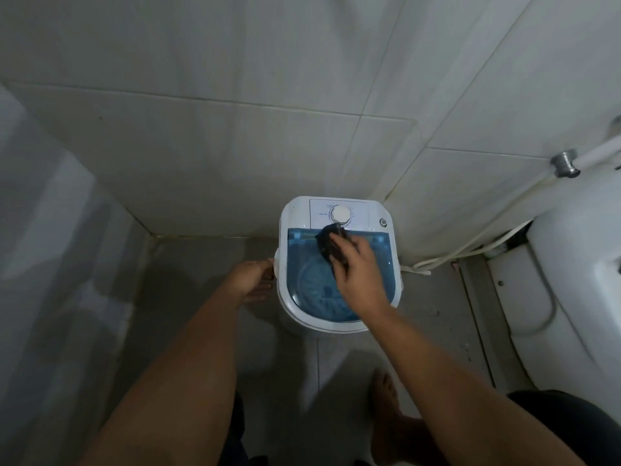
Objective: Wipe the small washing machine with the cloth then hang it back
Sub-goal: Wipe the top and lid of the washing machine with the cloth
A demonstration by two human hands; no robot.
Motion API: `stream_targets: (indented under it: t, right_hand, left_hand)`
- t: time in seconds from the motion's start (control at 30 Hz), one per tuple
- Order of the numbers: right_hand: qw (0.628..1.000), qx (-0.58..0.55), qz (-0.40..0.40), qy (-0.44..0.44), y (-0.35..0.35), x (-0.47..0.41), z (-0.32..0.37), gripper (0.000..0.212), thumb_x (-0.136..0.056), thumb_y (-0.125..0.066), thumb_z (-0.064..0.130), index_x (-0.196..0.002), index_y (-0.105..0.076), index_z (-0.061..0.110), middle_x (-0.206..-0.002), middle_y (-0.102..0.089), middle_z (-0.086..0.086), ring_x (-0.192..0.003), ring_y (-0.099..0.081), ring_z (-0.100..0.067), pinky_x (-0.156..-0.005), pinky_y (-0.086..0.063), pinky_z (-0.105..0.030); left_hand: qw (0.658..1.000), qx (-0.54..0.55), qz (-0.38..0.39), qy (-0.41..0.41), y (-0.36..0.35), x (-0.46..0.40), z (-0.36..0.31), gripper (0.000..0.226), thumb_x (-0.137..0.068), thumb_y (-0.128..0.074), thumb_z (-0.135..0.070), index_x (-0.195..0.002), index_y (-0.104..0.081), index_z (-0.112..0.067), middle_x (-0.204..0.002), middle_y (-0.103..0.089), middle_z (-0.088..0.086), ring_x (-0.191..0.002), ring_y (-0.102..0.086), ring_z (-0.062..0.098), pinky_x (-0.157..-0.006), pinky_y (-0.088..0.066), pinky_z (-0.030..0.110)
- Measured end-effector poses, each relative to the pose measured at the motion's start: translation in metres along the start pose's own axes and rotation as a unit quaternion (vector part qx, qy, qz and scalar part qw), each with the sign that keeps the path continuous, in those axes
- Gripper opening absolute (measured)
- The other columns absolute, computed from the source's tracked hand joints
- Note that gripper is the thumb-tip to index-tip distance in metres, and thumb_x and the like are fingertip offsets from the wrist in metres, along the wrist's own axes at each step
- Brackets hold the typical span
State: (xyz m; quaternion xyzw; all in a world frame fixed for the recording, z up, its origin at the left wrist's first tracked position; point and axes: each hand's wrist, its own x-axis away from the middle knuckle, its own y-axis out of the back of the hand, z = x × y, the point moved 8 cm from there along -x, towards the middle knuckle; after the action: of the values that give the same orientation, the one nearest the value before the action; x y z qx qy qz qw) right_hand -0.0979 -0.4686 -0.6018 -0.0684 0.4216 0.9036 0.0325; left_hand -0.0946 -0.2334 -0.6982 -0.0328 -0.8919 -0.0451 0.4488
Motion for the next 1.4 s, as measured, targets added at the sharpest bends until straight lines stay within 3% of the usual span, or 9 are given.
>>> stream_targets:
  t: [0.1,0.33,0.53,0.7,0.8,1.07,1.23,1.3,1.4]
  right_hand:
    - [0.997,0.049,0.004,-0.059,-0.012,-0.006,-0.012,0.049,-0.097,-0.064,0.014,-0.145,-0.055,0.023,-0.138,-0.053,-0.011,-0.122,-0.051,-0.030,-0.111,-0.045,-0.045]
    - [0.958,0.109,0.159,0.211,-0.072,0.060,0.043,0.052,-0.092,-0.062,0.016,-0.142,-0.056,0.028,-0.135,-0.058,-0.011,-0.104,-0.057,-0.033,-0.086,-0.054,-0.050]
    - [0.836,0.169,0.320,0.412,-0.035,0.044,0.033,0.045,-0.098,-0.060,0.022,-0.142,-0.056,0.027,-0.136,-0.058,-0.010,-0.113,-0.057,-0.029,-0.095,-0.052,-0.042]
    - [0.959,0.152,0.148,0.189,-0.024,-0.057,0.033,0.055,-0.094,-0.065,0.016,-0.146,-0.053,0.025,-0.133,-0.059,-0.009,-0.111,-0.056,-0.032,-0.094,-0.052,-0.051]
    - [0.969,0.127,0.156,0.144,-0.054,-0.048,0.040,0.064,-0.090,-0.065,0.010,-0.150,-0.047,0.021,-0.132,-0.060,-0.011,-0.109,-0.056,-0.036,-0.092,-0.051,-0.054]
    - [0.816,0.172,0.307,0.458,-0.044,0.078,0.047,0.058,-0.099,-0.052,0.024,-0.155,-0.038,0.026,-0.142,-0.055,-0.004,-0.114,-0.055,-0.027,-0.093,-0.050,-0.044]
    - [0.961,0.121,0.173,0.179,-0.030,-0.056,0.044,0.075,-0.094,-0.062,0.015,-0.160,-0.027,0.021,-0.132,-0.061,-0.013,-0.113,-0.056,-0.034,-0.098,-0.048,-0.051]
    - [0.980,0.111,0.139,0.087,-0.040,-0.083,0.035,0.073,-0.095,-0.064,0.015,-0.159,-0.029,0.018,-0.129,-0.062,-0.015,-0.110,-0.057,-0.038,-0.097,-0.048,-0.049]
    - [0.971,0.143,0.154,0.117,-0.070,-0.069,0.049,0.068,-0.090,-0.062,0.008,-0.155,-0.039,0.012,-0.132,-0.060,-0.017,-0.108,-0.056,-0.042,-0.094,-0.048,-0.053]
  left_hand:
    - [0.999,0.015,0.016,0.023,-0.001,0.005,0.001,0.046,-0.095,-0.055,-0.049,-0.116,-0.070,-0.011,-0.114,-0.073,0.008,-0.108,-0.067,0.025,-0.098,-0.054,0.045]
    - [0.998,0.050,0.027,0.036,0.000,0.011,0.003,0.033,-0.096,-0.040,-0.029,-0.094,-0.068,-0.013,-0.099,-0.071,0.010,-0.088,-0.066,0.025,-0.099,-0.051,0.045]
    - [0.998,0.039,0.045,0.033,-0.004,0.014,0.001,0.039,-0.101,-0.031,-0.029,-0.090,-0.065,-0.016,-0.100,-0.067,0.008,-0.100,-0.060,0.026,-0.106,-0.046,0.047]
    - [0.997,0.048,0.051,0.040,-0.006,0.017,0.002,0.043,-0.104,-0.027,-0.031,-0.093,-0.066,-0.017,-0.112,-0.065,0.010,-0.102,-0.059,0.025,-0.104,-0.045,0.045]
    - [0.993,0.080,0.067,0.058,-0.004,0.015,0.007,0.048,-0.102,-0.026,-0.035,-0.104,-0.069,-0.014,-0.120,-0.067,0.011,-0.108,-0.060,0.028,-0.105,-0.044,0.046]
    - [0.987,0.101,0.093,0.080,0.000,0.008,0.012,0.055,-0.088,-0.031,-0.028,-0.127,-0.066,-0.011,-0.133,-0.066,0.012,-0.127,-0.056,0.033,-0.107,-0.042,0.049]
    - [0.986,0.111,0.096,0.085,0.000,0.011,0.013,0.053,-0.093,-0.033,-0.034,-0.126,-0.066,-0.010,-0.134,-0.065,0.012,-0.124,-0.058,0.031,-0.110,-0.040,0.052]
    - [0.986,0.100,0.102,0.083,-0.001,0.013,0.010,0.056,-0.095,-0.036,-0.048,-0.126,-0.066,-0.013,-0.133,-0.065,0.011,-0.124,-0.058,0.030,-0.110,-0.041,0.050]
    - [0.986,0.112,0.092,0.078,0.003,0.011,0.008,0.074,-0.090,-0.037,-0.073,-0.127,-0.065,-0.015,-0.127,-0.067,0.009,-0.120,-0.061,0.027,-0.105,-0.045,0.046]
